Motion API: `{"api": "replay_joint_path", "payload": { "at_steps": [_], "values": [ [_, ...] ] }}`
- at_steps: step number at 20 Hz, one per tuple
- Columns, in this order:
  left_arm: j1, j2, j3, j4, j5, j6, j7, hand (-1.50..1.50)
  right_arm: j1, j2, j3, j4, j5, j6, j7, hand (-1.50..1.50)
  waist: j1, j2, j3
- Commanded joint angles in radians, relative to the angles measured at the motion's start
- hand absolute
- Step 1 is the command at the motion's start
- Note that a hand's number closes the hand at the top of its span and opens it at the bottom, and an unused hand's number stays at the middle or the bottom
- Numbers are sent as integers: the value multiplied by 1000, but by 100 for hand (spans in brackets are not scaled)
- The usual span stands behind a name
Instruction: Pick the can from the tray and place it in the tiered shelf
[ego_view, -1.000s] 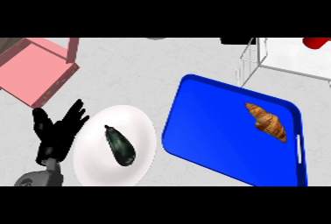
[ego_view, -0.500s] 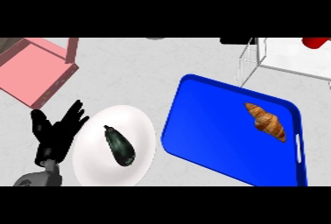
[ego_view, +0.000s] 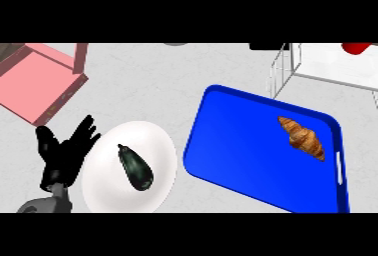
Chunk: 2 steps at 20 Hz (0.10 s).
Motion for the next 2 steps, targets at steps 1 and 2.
{"api": "replay_joint_path", "payload": {
  "at_steps": [1,2],
  "values": [
    [-2,18,19,50,7,-15,5,0,65,-89,-37,26,-47,119,-25,-150,-2,5,-4],
    [0,12,-4,26,4,-26,22,0,66,-115,-39,50,-40,119,-32,-150,9,10,-3]
  ]
}}
